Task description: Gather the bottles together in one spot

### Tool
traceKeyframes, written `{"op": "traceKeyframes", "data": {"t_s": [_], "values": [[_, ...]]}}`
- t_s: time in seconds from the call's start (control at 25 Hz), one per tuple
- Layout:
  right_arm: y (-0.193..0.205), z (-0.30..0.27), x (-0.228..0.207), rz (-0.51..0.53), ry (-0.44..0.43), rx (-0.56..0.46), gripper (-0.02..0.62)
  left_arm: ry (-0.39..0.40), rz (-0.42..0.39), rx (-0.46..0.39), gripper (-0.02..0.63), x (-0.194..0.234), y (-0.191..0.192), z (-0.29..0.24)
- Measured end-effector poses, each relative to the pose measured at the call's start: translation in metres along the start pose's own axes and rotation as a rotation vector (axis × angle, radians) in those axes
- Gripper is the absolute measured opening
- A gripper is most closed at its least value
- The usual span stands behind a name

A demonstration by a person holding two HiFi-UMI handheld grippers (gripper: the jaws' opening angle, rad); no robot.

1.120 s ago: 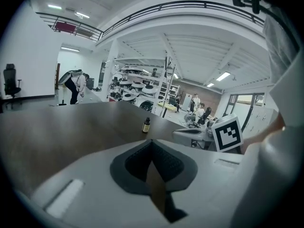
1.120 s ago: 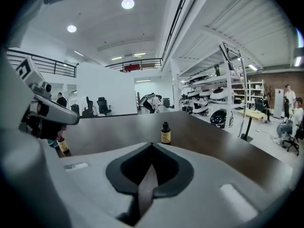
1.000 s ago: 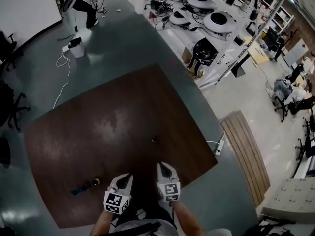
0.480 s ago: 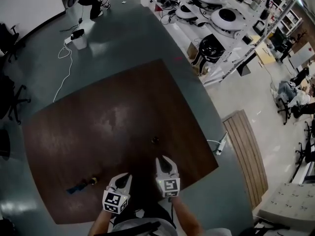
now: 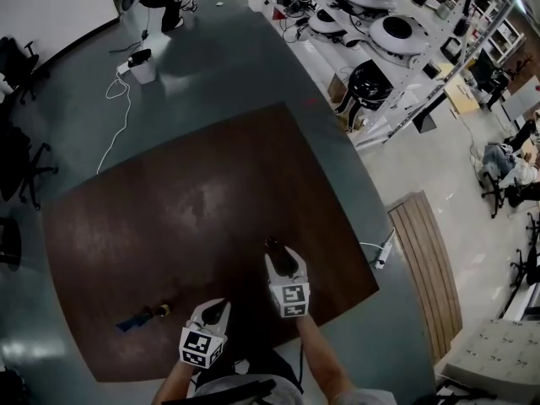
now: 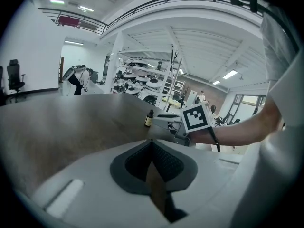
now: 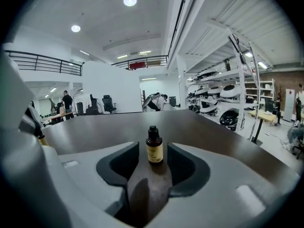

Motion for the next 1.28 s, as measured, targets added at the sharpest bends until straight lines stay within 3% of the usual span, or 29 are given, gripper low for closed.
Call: {"op": "traceKeyframes", "data": {"t_s": [0.48, 0.64, 1.28], "values": [[0.002, -0.032, -0.003, 0.032, -0.009, 0.033, 0.181, -0.007, 0.006, 0.016, 0.001, 0.005, 0.009, 0.003], [0.0, -0.032, -0.005, 0.043, 0.003, 0.027, 0.134, -0.007, 0.0, 0.013, 0.0, 0.005, 0.008, 0.002], [-0.009, -0.017, -0.01, 0.03, 0.023, -0.002, 0.13, -0.016, -0.013, -0.015, 0.0, 0.006, 0.004, 0.01]]}}
Point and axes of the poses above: the fingertips, and each gripper's own axes: z backward along the fingers, x to its left, y out of its underside, the point moved 4 cm from there along z, backward along the fingers, and after that the axes turned 7 degrees about -z, right-handed, at the moved point
